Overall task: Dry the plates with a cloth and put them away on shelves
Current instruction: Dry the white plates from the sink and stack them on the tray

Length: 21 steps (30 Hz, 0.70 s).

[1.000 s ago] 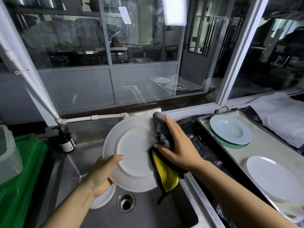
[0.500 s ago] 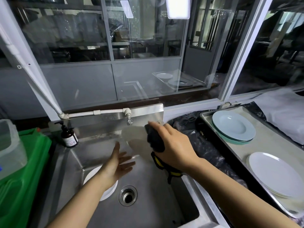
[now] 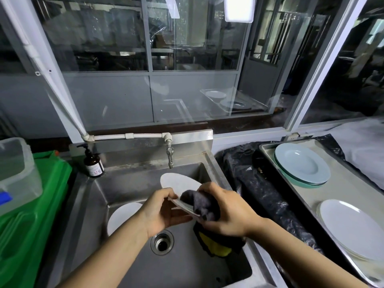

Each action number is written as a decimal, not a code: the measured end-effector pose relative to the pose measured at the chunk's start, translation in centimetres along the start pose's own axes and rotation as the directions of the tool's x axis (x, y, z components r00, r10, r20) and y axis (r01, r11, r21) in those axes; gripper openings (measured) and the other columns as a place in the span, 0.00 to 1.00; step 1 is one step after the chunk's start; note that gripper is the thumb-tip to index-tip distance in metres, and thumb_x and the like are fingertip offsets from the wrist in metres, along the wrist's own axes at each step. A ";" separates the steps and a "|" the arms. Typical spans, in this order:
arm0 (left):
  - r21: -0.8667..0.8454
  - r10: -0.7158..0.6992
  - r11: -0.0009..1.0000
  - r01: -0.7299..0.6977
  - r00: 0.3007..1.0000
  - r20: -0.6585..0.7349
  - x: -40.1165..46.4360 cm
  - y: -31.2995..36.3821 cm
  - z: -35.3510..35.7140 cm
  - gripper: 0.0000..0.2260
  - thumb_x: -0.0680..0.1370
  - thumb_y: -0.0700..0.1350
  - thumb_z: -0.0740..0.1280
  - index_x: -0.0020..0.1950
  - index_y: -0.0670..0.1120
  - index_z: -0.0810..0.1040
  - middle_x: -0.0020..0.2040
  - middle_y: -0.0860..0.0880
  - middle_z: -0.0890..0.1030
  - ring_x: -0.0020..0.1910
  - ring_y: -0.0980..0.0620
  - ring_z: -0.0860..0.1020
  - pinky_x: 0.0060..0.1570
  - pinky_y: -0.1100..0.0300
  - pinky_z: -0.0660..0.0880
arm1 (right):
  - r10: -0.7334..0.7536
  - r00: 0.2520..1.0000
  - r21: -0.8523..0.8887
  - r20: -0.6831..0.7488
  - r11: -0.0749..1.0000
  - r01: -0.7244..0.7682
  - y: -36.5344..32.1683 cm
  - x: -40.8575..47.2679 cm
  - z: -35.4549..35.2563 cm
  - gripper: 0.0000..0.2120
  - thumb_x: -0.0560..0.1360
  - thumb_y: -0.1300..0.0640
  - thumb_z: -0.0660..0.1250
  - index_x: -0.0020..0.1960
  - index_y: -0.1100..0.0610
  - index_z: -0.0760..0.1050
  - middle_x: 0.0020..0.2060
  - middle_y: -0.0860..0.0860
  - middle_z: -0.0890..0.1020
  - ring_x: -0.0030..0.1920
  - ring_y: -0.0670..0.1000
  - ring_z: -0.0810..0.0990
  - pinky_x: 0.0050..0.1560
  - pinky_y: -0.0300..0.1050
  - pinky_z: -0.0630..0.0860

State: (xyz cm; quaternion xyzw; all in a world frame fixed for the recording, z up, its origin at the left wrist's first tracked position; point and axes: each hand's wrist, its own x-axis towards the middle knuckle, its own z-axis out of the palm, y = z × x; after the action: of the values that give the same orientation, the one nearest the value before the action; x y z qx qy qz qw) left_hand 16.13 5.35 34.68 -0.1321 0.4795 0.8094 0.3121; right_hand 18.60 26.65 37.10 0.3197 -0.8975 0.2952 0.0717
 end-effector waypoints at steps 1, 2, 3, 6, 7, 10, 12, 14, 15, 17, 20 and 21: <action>0.006 0.014 1.000 -0.014 1.000 -0.002 -0.2 0.0 -0.1 0.17 0.63 0.38 0.61 0.51 0.35 0.74 0.42 0.38 0.78 0.36 0.41 0.81 0.37 0.50 0.80 | 0.064 0.998 0.094 -0.026 0.994 -0.061 0.3 0.4 -0.3 0.26 0.68 0.45 0.72 0.61 0.49 0.66 0.52 0.48 0.80 0.50 0.51 0.80 0.49 0.52 0.77; 0.009 0.024 1.000 -0.024 1.000 0.003 -0.4 0.0 -0.2 0.19 0.63 0.36 0.61 0.53 0.36 0.75 0.43 0.38 0.78 0.37 0.41 0.81 0.37 0.50 0.80 | 0.122 0.991 0.187 -0.056 0.976 -0.110 0.5 0.9 -0.6 0.26 0.69 0.44 0.73 0.62 0.49 0.66 0.53 0.47 0.80 0.52 0.49 0.80 0.52 0.53 0.77; 0.012 0.027 1.000 -0.027 0.999 0.020 -0.7 -0.1 -0.1 0.21 0.62 0.35 0.62 0.54 0.36 0.75 0.45 0.38 0.78 0.37 0.41 0.80 0.38 0.49 0.80 | 0.173 0.981 0.266 -0.083 0.953 -0.145 0.7 1.5 -0.7 0.28 0.70 0.43 0.73 0.64 0.48 0.66 0.56 0.45 0.79 0.55 0.46 0.80 0.56 0.51 0.77; 0.040 0.056 0.997 -0.060 0.995 0.087 -1.6 -0.2 0.5 0.18 0.61 0.35 0.63 0.50 0.36 0.77 0.43 0.39 0.78 0.37 0.42 0.79 0.39 0.49 0.80 | 0.271 0.960 0.335 -0.068 0.913 -0.234 0.8 3.1 0.1 0.31 0.74 0.39 0.67 0.73 0.44 0.61 0.69 0.41 0.69 0.70 0.40 0.67 0.72 0.46 0.65; 0.050 0.081 0.995 -0.086 0.992 0.095 -1.8 -0.2 0.6 0.18 0.61 0.35 0.64 0.50 0.35 0.78 0.43 0.38 0.80 0.37 0.42 0.79 0.39 0.49 0.80 | 0.292 0.956 0.291 -0.026 0.917 -0.272 0.9 3.3 0.7 0.32 0.75 0.37 0.63 0.75 0.42 0.57 0.73 0.41 0.64 0.74 0.40 0.60 0.76 0.47 0.58; 0.030 0.137 0.990 -0.139 0.987 0.083 -2.1 -0.4 0.4 0.24 0.60 0.34 0.66 0.55 0.31 0.78 0.47 0.35 0.80 0.41 0.40 0.80 0.40 0.48 0.79 | 0.318 0.939 0.020 0.133 0.946 -0.323 1.6 2.8 2.1 0.29 0.76 0.34 0.52 0.75 0.33 0.50 0.77 0.37 0.48 0.78 0.45 0.43 0.78 0.57 0.42; 0.019 0.150 0.988 -0.152 0.986 0.074 -2.2 -0.6 -0.2 0.30 0.57 0.35 0.69 0.59 0.28 0.75 0.50 0.33 0.78 0.46 0.37 0.77 0.46 0.44 0.78 | 0.260 0.949 0.016 0.179 0.964 -0.267 1.6 1.9 2.5 0.28 0.77 0.36 0.51 0.75 0.32 0.48 0.77 0.36 0.45 0.78 0.46 0.40 0.77 0.56 0.39; 0.037 0.159 0.986 -0.162 0.985 0.072 -2.3 -0.9 -0.6 0.32 0.56 0.36 0.69 0.59 0.29 0.74 0.49 0.33 0.78 0.45 0.37 0.77 0.45 0.44 0.78 | 0.137 0.977 0.100 0.161 0.983 -0.154 0.9 1.1 2.6 0.29 0.78 0.43 0.56 0.77 0.37 0.51 0.79 0.41 0.48 0.78 0.45 0.40 0.78 0.53 0.40; 0.051 0.164 0.984 -0.169 0.983 0.087 -2.4 -1.1 -0.6 0.27 0.57 0.35 0.67 0.56 0.31 0.76 0.45 0.35 0.79 0.41 0.39 0.78 0.41 0.47 0.79 | 0.073 0.987 0.132 0.143 0.987 -0.092 0.4 0.7 2.8 0.30 0.78 0.49 0.58 0.78 0.41 0.54 0.79 0.44 0.51 0.78 0.44 0.42 0.78 0.51 0.40; 0.089 0.157 0.982 -0.168 0.979 0.128 -2.9 -1.1 0.0 0.17 0.60 0.33 0.62 0.46 0.37 0.80 0.34 0.40 0.78 0.32 0.47 0.77 0.31 0.55 0.76 | -0.023 0.995 0.137 0.102 0.990 0.009 -0.3 0.7 3.2 0.32 0.75 0.55 0.59 0.78 0.47 0.58 0.79 0.48 0.55 0.79 0.45 0.45 0.78 0.50 0.41; 0.131 0.107 0.983 -0.128 0.982 0.156 -3.1 -1.3 0.6 0.10 0.60 0.33 0.59 0.34 0.40 0.79 0.29 0.44 0.73 0.27 0.50 0.74 0.27 0.59 0.73 | -0.035 0.998 0.024 0.048 0.999 0.034 -0.4 1.8 3.8 0.33 0.72 0.50 0.56 0.77 0.39 0.56 0.78 0.45 0.56 0.79 0.54 0.50 0.75 0.63 0.50; 0.149 0.099 0.981 -0.122 0.983 0.155 -3.1 -1.4 0.8 0.10 0.60 0.32 0.60 0.35 0.39 0.79 0.31 0.43 0.74 0.29 0.49 0.74 0.28 0.59 0.74 | -0.008 0.999 -0.022 0.033 1.000 0.009 -0.2 2.2 3.8 0.33 0.72 0.47 0.56 0.76 0.36 0.55 0.78 0.43 0.56 0.78 0.56 0.51 0.73 0.66 0.52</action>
State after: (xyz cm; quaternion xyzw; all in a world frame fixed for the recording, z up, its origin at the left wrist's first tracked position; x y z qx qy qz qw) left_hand 19.42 5.36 35.74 -0.0203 0.5245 0.7925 0.3106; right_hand 17.21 23.20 34.79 0.3275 -0.9003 0.2798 0.0617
